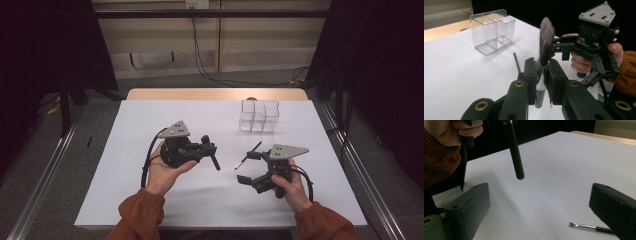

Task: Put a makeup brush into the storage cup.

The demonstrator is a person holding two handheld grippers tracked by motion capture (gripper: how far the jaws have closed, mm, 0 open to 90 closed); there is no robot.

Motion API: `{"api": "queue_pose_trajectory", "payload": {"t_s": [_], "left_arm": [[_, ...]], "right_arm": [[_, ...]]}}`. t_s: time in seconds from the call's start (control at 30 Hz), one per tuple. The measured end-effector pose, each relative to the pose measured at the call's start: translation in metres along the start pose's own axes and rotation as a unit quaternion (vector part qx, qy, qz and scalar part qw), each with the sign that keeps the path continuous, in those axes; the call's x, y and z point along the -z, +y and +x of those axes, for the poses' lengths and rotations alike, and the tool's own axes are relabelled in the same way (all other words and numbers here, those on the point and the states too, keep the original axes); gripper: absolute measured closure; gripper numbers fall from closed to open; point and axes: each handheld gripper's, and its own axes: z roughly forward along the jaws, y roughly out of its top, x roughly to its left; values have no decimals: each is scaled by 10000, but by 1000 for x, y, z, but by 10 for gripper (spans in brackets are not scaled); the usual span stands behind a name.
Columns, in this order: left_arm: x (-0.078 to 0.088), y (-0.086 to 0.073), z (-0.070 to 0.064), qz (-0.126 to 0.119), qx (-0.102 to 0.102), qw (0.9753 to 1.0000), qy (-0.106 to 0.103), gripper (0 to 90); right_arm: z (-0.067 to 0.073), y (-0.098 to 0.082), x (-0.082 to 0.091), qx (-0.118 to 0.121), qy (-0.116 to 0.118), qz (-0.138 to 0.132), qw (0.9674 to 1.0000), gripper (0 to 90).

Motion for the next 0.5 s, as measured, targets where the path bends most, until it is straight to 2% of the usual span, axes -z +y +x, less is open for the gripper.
{"api": "queue_pose_trajectory", "payload": {"t_s": [0.07, 0.13, 0.33, 0.4, 0.5], "left_arm": [[-4, 3, -1, 185, -3, 9998, -57, 798], [-8, 6, -1, 369, 21, 9991, -192, 797], [-16, 9, -5, 657, -97, 9976, -198, 797], [-17, 8, -6, 752, -131, 9970, -131, 797], [-17, 7, -6, 769, -157, 9969, -55, 798]], "right_arm": [[0, 0, 0, 62, -70, 8, 10000, 31], [0, 0, -1, 72, -44, -13, 10000, 31], [0, 0, -1, 172, -62, 33, 9998, 30], [0, 0, -1, 203, -4, 29, 9998, 31], [1, 0, -3, 304, -85, -17, 9995, 41]]}}
